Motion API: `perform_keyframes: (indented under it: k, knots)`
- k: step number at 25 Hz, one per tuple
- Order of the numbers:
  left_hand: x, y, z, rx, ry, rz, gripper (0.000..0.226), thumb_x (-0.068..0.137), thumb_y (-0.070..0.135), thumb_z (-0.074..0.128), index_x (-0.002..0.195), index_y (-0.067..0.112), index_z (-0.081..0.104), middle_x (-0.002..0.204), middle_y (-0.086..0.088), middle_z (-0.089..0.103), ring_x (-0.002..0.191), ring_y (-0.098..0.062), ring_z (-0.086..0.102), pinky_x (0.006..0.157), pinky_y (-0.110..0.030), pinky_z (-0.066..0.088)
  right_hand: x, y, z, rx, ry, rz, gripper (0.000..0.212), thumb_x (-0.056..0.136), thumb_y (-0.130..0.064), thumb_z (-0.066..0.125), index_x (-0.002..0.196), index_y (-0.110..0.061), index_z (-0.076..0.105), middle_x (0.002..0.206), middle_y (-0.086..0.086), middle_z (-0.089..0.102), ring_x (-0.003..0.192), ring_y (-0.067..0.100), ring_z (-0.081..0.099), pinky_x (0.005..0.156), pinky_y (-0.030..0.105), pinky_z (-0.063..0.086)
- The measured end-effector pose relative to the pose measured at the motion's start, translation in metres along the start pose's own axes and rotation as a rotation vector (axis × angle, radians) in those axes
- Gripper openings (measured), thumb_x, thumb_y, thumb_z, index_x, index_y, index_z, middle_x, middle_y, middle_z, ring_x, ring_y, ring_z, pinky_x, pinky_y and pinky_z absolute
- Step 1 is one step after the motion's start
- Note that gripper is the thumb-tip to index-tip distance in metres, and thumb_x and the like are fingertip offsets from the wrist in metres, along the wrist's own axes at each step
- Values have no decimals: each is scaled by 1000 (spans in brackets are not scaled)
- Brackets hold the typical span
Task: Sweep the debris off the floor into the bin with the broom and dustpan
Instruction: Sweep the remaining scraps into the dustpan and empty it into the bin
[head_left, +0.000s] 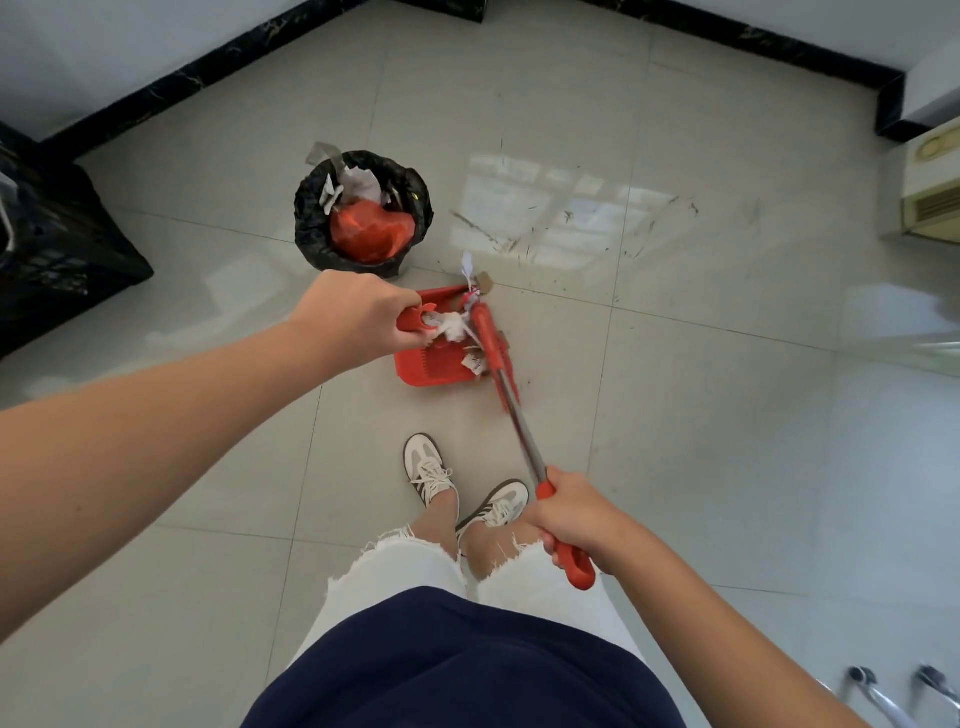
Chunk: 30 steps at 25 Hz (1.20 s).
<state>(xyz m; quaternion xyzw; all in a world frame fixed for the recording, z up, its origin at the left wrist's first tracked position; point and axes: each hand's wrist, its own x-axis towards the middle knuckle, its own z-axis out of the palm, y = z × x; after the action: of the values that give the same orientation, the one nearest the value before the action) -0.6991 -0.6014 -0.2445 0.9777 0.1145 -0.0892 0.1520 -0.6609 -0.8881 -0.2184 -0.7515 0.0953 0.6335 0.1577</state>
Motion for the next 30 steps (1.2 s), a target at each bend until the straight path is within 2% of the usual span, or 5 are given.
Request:
perform_keyframes:
  k: [5, 12, 17, 22, 30]
  knots:
    - [-11, -4, -4, -21, 4, -9, 38, 80, 54, 67, 68, 18, 65, 52, 3, 45, 49, -22, 41, 46, -21, 19, -43, 24, -44, 145, -48, 0, 39, 76, -3, 48, 114, -4, 53, 53, 3, 41, 37, 11, 33, 39, 20, 29]
    - [-82, -35, 1, -123, 79, -328, 43, 76, 67, 58, 82, 27, 72, 63, 0, 67, 62, -27, 62, 50, -30, 46, -94, 22, -75, -3, 42, -149, 57, 80, -1, 47, 107, -51, 56, 54, 6, 39, 39, 15, 36, 38, 21, 34]
    - [-121, -43, 4, -180, 108, -551, 32, 76, 58, 69, 73, 25, 70, 55, 0, 60, 55, -25, 56, 49, -32, 46, -16, -39, -86, -204, 257, -179, 28, 83, -4, 46, 101, -25, 51, 54, 9, 42, 41, 20, 40, 42, 25, 39]
    - [-113, -38, 9, -159, 122, -603, 32, 77, 61, 65, 79, 31, 72, 62, 0, 66, 65, -26, 62, 52, -29, 43, 67, -83, -72, -475, 323, -131, 41, 82, -9, 30, 115, -30, 44, 66, 13, 50, 42, 21, 45, 44, 25, 40]
    - [-64, -10, 11, -209, 63, -568, 39, 83, 54, 61, 73, 16, 64, 59, 0, 53, 64, -29, 58, 51, -30, 36, 22, -29, 2, -500, 34, -129, 62, 82, 0, 41, 140, -20, 35, 79, 9, 51, 41, 18, 43, 30, 29, 39]
